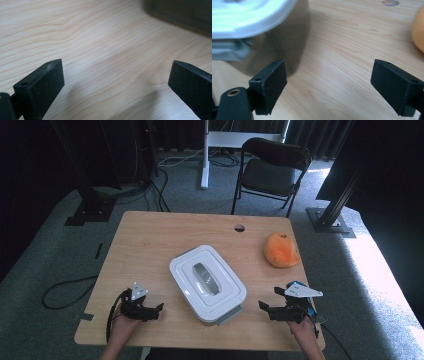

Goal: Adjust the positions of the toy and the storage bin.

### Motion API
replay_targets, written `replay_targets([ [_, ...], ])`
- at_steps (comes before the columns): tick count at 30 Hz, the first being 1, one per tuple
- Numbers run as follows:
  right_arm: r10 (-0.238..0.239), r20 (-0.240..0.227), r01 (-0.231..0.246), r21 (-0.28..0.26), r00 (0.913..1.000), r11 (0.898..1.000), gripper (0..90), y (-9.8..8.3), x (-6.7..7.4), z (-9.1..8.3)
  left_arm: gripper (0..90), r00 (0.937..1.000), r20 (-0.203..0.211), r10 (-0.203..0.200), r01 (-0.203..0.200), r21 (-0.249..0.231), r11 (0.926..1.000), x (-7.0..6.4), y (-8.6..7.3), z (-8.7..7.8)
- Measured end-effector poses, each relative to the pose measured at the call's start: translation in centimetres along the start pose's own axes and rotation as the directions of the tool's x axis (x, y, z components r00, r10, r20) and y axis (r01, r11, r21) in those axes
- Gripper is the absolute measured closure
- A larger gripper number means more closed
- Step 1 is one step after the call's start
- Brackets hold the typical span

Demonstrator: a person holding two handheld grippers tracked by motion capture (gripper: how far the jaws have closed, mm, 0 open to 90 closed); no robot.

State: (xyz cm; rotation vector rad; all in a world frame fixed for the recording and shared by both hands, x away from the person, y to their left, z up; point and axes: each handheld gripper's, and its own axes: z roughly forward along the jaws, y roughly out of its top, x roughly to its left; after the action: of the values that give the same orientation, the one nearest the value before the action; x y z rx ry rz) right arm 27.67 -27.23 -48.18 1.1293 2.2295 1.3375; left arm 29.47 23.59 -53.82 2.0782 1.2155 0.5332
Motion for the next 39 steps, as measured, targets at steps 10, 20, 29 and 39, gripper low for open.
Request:
replay_targets([
  [10, 0.011, -0.086, -0.017, -0.072, 0.9962, 0.997, 11.6, 2.2, 1.3, -1.4, 0.9, 0.9965, -0.053, -0.065, 0.066, 0.022, 0.9976, 2.5, -1.7, -0.8],
  [20, -0.009, -0.086, 0.002, -0.089, 0.9963, 0.996, 11.6, 5.8, 2.9, -1.5, 0.9, 0.9924, -0.087, -0.087, 0.091, 0.044, 0.9949, 3.1, -1.7, -0.6],
  [29, -0.054, -0.092, 0.046, -0.091, 0.9943, 0.995, 11.6, 8.8, 4.7, 0.2, 0.9, 0.9875, -0.112, -0.11, 0.116, 0.044, 0.9923, 3.4, -1.8, -0.6],
  [39, -0.09, -0.154, 0.08, -0.068, 0.9839, 0.994, 11.6, 10.9, 7.2, 2.7, 0.9, 0.986, -0.12, -0.116, 0.122, 0.044, 0.9916, 3.4, -1.8, -0.6],
])
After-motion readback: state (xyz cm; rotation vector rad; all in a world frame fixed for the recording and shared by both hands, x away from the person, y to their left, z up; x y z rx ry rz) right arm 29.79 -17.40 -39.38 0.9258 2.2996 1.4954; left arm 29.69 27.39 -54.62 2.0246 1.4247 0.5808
